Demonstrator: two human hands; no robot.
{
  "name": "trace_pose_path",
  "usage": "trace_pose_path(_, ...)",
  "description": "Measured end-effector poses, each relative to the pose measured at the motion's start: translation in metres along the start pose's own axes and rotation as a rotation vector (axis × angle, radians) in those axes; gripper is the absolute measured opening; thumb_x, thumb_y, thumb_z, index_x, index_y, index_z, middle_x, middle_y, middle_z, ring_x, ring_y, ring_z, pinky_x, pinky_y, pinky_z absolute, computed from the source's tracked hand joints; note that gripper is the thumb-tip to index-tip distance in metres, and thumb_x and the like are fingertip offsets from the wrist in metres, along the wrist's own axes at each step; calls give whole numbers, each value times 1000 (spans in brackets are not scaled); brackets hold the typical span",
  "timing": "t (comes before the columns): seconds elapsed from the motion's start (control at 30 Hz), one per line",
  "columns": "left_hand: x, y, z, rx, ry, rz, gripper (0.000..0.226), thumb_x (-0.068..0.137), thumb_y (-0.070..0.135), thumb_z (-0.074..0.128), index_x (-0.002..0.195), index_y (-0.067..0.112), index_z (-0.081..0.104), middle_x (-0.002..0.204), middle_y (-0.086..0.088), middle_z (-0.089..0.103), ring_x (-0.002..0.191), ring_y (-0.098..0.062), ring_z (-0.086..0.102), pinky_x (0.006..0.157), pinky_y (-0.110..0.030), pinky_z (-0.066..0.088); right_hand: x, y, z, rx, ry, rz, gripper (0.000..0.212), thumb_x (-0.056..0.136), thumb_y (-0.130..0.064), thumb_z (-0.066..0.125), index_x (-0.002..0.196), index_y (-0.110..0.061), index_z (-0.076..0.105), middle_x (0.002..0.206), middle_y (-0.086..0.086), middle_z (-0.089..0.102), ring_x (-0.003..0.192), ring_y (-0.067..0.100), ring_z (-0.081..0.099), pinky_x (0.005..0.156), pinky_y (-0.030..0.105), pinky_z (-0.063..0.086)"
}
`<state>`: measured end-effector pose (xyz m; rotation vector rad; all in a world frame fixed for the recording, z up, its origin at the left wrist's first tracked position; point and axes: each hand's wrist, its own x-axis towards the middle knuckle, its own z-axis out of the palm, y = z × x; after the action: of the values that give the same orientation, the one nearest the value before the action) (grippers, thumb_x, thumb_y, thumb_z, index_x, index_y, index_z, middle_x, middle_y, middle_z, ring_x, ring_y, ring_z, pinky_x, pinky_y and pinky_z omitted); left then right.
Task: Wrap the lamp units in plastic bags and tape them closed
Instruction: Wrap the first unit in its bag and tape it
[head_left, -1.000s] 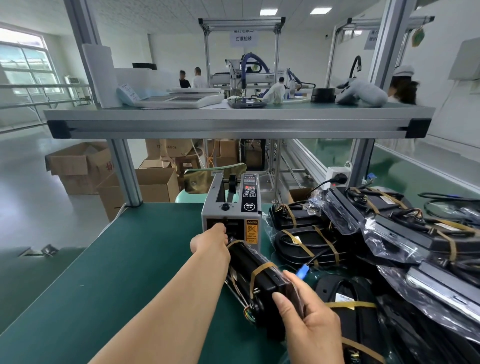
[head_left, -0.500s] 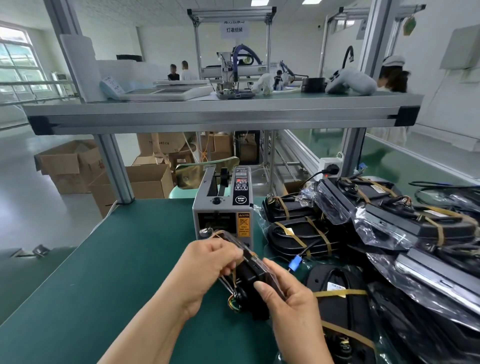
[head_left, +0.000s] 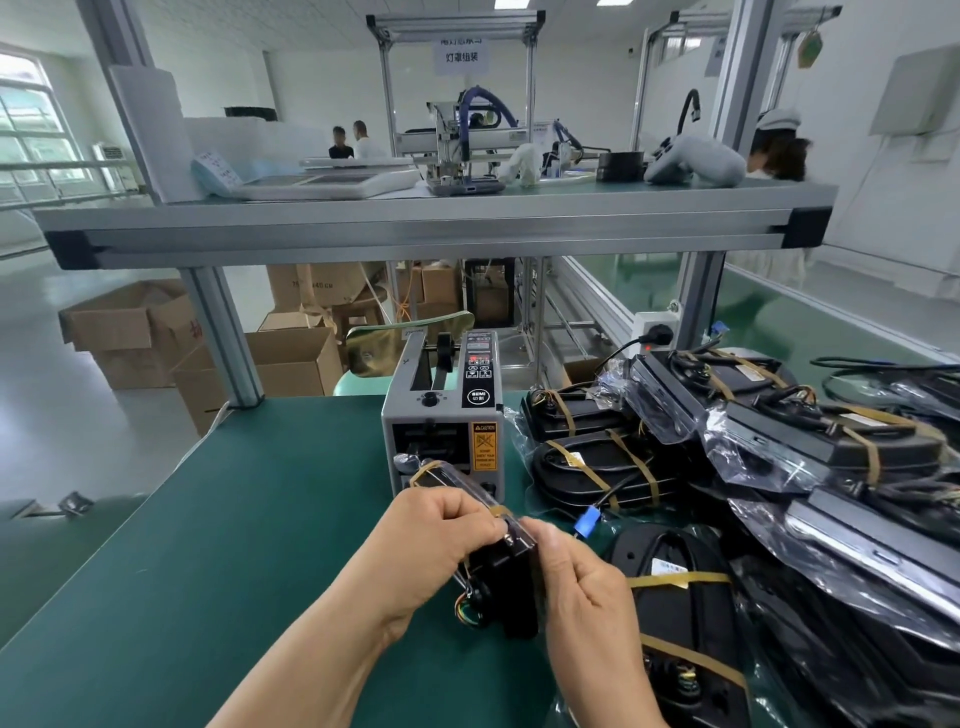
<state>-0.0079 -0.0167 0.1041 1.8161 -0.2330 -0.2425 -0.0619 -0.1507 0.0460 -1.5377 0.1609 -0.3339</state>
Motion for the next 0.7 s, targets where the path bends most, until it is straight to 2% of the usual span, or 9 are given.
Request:
trace_pose_path(0.23, -1, 1, 6, 66, 50, 19, 33, 79, 13, 73, 49, 24, 62, 56, 10, 60, 51, 4, 54, 52, -5, 43, 1, -2, 2, -30, 39, -35, 33, 102, -35, 49, 88, -43, 78, 85, -14, 77, 85, 1, 70, 71, 15, 52)
trace_pose_path(0.43, 1, -3, 11, 109, 101, 29, 27, 77, 16, 73, 53, 22, 61, 55, 7, 58, 53, -6, 52, 53, -14, 47, 1, 0, 3, -6, 20, -49, 32, 101, -36, 47, 93, -46, 76, 89, -9, 78, 88, 8, 72, 80, 31, 58)
trace_pose_path(0.57, 2, -5, 12, 147, 108, 34, 25, 74, 24, 74, 53, 23, 60, 53, 10, 55, 51, -5, 49, 53, -19, 47, 1, 1, 2, 2, 22, -54, 33, 102, -34, 47, 93, -47, 77, 91, -11, 78, 90, 5, 72, 80, 25, 57)
trace_pose_path(0.63, 1, -6, 13, 181, 122, 31, 23, 75, 25, 72, 54, 24, 61, 53, 11, 56, 50, -5, 49, 54, -21, 47, 2, 3, 2, 1, 26, -43, 32, 102, -35, 48, 94, -44, 77, 91, -10, 78, 91, 5, 72, 81, 27, 57)
trace_pose_path(0.7, 1, -6, 15, 219, 141, 31, 20, 76, 22, 69, 57, 25, 62, 52, 11, 57, 45, -3, 48, 49, -19, 45, 2, 4, 2, -2, 26, -32, 31, 102, -36, 48, 98, -39, 78, 92, -10, 78, 93, 5, 71, 85, 31, 57)
